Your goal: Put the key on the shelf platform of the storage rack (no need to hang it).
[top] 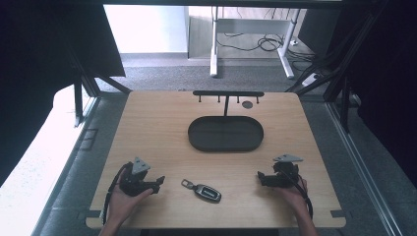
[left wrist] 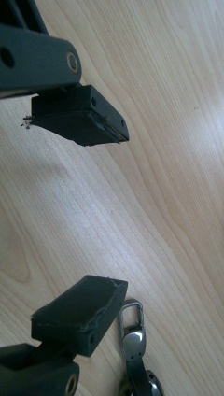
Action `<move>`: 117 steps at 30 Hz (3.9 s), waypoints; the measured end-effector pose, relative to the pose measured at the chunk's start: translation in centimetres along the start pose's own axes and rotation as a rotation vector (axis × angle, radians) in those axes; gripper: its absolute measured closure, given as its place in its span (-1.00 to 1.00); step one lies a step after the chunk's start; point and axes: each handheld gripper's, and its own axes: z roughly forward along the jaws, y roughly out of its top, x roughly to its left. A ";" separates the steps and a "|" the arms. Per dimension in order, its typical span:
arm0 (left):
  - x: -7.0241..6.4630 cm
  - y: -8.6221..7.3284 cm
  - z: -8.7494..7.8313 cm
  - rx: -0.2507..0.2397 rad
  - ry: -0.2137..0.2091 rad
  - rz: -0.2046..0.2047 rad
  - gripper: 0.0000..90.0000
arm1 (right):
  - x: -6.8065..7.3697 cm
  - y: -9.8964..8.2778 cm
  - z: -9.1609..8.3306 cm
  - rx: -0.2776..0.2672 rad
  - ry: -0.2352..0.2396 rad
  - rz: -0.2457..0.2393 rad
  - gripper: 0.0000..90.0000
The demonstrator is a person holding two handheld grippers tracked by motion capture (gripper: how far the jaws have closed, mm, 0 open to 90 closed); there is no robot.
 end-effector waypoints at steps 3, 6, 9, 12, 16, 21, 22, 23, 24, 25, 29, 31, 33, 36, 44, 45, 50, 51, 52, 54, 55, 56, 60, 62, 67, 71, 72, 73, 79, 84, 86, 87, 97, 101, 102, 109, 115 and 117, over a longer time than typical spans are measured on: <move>-0.1 0.0 0.0 0.001 0.001 0.000 -0.45 | -0.5 -0.2 -0.6 0.000 0.019 0.024 -0.63; -0.3 0.1 -0.1 -0.003 -0.003 0.004 -0.45 | -0.6 -0.5 -1.0 -0.011 0.047 0.023 -0.60; -0.5 0.1 -0.1 -0.005 -0.006 0.010 -0.45 | -0.5 -0.8 -1.8 -0.033 0.064 0.004 -0.56; -0.5 0.1 -0.1 -0.004 -0.007 0.011 -0.45 | -0.4 -0.5 -2.4 -0.063 0.070 -0.001 -0.51; -0.3 0.1 -0.1 -0.004 -0.006 0.007 -0.45 | -0.4 -0.1 -3.0 -0.073 0.084 -0.008 -0.44; -0.3 0.0 0.1 0.007 -0.009 0.006 -0.45 | -0.2 0.4 -3.5 -0.080 0.104 -0.030 -0.40; -0.4 0.0 0.0 0.005 -0.012 0.002 -0.45 | -0.1 0.5 -3.6 -0.081 0.109 -0.031 -0.39; -0.4 0.0 0.0 0.005 -0.012 0.002 -0.45 | -0.1 0.5 -3.6 -0.081 0.109 -0.031 -0.39; -0.4 -0.1 0.1 0.004 -0.016 -0.006 -0.45 | 0.3 0.8 -3.8 -0.083 0.122 -0.028 -0.37; -0.4 -0.1 0.1 0.005 -0.016 -0.004 -0.45 | 0.4 1.0 -3.9 -0.084 0.130 -0.029 -0.36; -0.5 -0.1 0.0 0.000 -0.017 -0.007 -0.45 | 1.0 1.6 -4.2 -0.080 0.146 -0.043 -0.33; -0.4 -0.1 -0.1 -0.004 -0.016 -0.007 -0.45 | 1.3 2.1 -4.4 -0.069 0.151 -0.059 -0.32; -0.4 -0.1 -0.2 -0.004 -0.016 -0.007 -0.45 | 1.9 2.8 -4.9 -0.057 0.168 -0.082 -0.31; -0.3 -0.1 -0.2 -0.003 -0.016 -0.008 -0.45 | 2.8 3.8 -5.3 -0.039 0.175 -0.119 -0.31; -0.5 -0.1 -0.1 -0.001 -0.023 0.000 -0.45 | 4.8 4.9 -5.3 -0.006 0.183 -0.211 -0.30; -0.5 -0.1 -0.1 -0.002 -0.023 -0.003 -0.45 | 5.0 5.0 -5.2 -0.002 0.186 -0.219 -0.30; -0.3 -0.1 -0.2 -0.003 -0.020 -0.005 -0.45 | 5.8 5.6 -5.0 0.010 0.195 -0.242 -0.29; -0.3 -0.1 -0.2 -0.003 -0.020 -0.007 -0.45 | 6.0 5.7 -4.9 0.010 0.202 -0.248 -0.29; -0.2 -0.1 -0.2 -0.004 -0.025 -0.010 -0.45 | 6.1 5.8 -4.9 0.012 0.203 -0.249 -0.28; -0.2 0.0 -0.3 -0.016 -0.055 -0.027 -0.45 | 6.4 6.0 -4.8 0.013 0.210 -0.257 -0.28; -0.2 0.0 -0.3 -0.018 -0.056 -0.031 -0.45 | 6.6 6.1 -4.8 0.013 0.213 -0.260 -0.28; -0.2 -0.1 -0.3 -0.016 -0.046 -0.028 -0.45 | 6.7 6.2 -4.8 0.014 0.214 -0.263 -0.29; -0.1 -0.1 -0.3 -0.010 -0.033 -0.022 -0.45 | 7.1 6.5 -4.6 0.016 0.215 -0.273 -0.29; -0.2 -0.1 -0.2 -0.010 -0.035 -0.021 -0.45 | 7.4 6.6 -4.5 0.016 0.219 -0.279 -0.29; -0.2 -0.1 -0.2 -0.005 -0.028 -0.016 -0.45 | 8.4 7.0 -4.2 0.022 0.237 -0.302 -0.29; -0.2 -0.1 -0.2 -0.006 -0.027 -0.015 -0.45 | 8.9 7.2 -4.0 0.026 0.245 -0.312 -0.28; -0.2 -0.1 -0.2 -0.007 -0.027 -0.016 -0.45 | 9.1 7.2 -3.9 0.031 0.249 -0.315 -0.28; -0.2 -0.1 -0.2 -0.008 -0.027 -0.015 -0.45 | 9.2 7.2 -3.9 0.034 0.251 -0.315 -0.28; -0.3 -0.1 -0.1 -0.004 -0.027 -0.009 -0.45 | 9.6 7.3 -3.9 0.037 0.263 -0.323 -0.28; -0.4 -0.1 -0.1 -0.003 -0.030 -0.008 -0.45 | 10.5 7.4 -3.9 0.050 0.275 -0.348 -0.28; -0.4 -0.1 -0.1 -0.004 -0.030 -0.009 -0.45 | 10.6 7.4 -3.8 0.052 0.278 -0.352 -0.28; -0.4 -0.1 -0.1 -0.005 -0.030 -0.010 -0.45 | 11.0 7.4 -3.8 0.055 0.282 -0.361 -0.28; -0.4 -0.1 -0.2 -0.009 -0.029 -0.012 -0.45 | 12.9 7.9 -3.6 0.066 0.299 -0.418 -0.28; -0.4 -0.1 -0.2 -0.010 -0.029 -0.011 -0.45 | 13.5 7.9 -3.5 0.070 0.307 -0.433 -0.28; -0.4 -0.1 -0.2 -0.010 -0.029 -0.011 -0.45 | 13.5 7.9 -3.5 0.070 0.307 -0.433 -0.28; -0.5 -0.1 -0.2 -0.009 -0.031 -0.010 -0.45 | 14.6 7.8 -3.2 0.087 0.322 -0.452 -0.28; -0.5 -0.1 -0.1 -0.009 -0.032 -0.008 -0.45 | 15.4 7.8 -2.8 0.100 0.337 -0.464 -0.28; -0.5 -0.1 -0.1 -0.010 -0.032 -0.008 -0.45 | 15.7 7.9 -2.6 0.103 0.344 -0.470 -0.28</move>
